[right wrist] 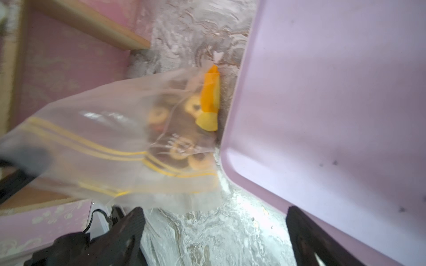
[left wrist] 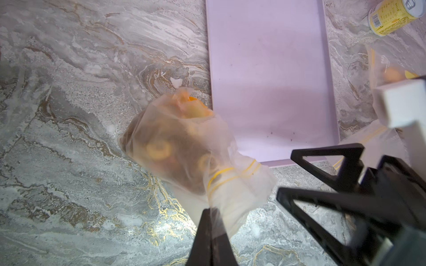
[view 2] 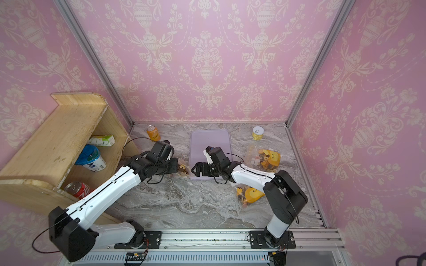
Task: Pour cookies out of the ziploc bag
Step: Open the ziploc bag at the center of the board.
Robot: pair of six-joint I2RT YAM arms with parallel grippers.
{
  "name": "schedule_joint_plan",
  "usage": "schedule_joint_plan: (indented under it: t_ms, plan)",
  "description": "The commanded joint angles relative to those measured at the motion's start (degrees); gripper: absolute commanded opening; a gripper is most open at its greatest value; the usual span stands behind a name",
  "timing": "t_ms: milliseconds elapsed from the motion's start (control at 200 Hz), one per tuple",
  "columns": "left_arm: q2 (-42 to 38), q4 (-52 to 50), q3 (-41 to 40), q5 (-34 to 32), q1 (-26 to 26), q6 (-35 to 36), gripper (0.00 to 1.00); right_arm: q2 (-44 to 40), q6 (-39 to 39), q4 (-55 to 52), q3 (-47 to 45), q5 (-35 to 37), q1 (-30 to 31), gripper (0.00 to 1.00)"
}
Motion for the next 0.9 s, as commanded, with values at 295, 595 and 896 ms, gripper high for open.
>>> schedule_joint_plan:
  t_ms: [295, 595, 896]
  plan:
    - [9.6, -5.9, 13.3, 4.5, 1.1, 7.5, 0.00, -9.9, -18.5, -4.9, 1.5, -3.3, 2.4, 0.94]
    - [8.7, -4.7, 11.4, 6.8, 1.1, 6.7, 0.00, -2.8, -23.4, -6.4, 9.8, -3.9, 3.4, 0.88]
    - [6.4, -2.8, 7.8, 7.7, 1.2, 5.2, 0.00, 3.0, -24.2, -5.4, 13.8, -5.1, 3.9, 0.77]
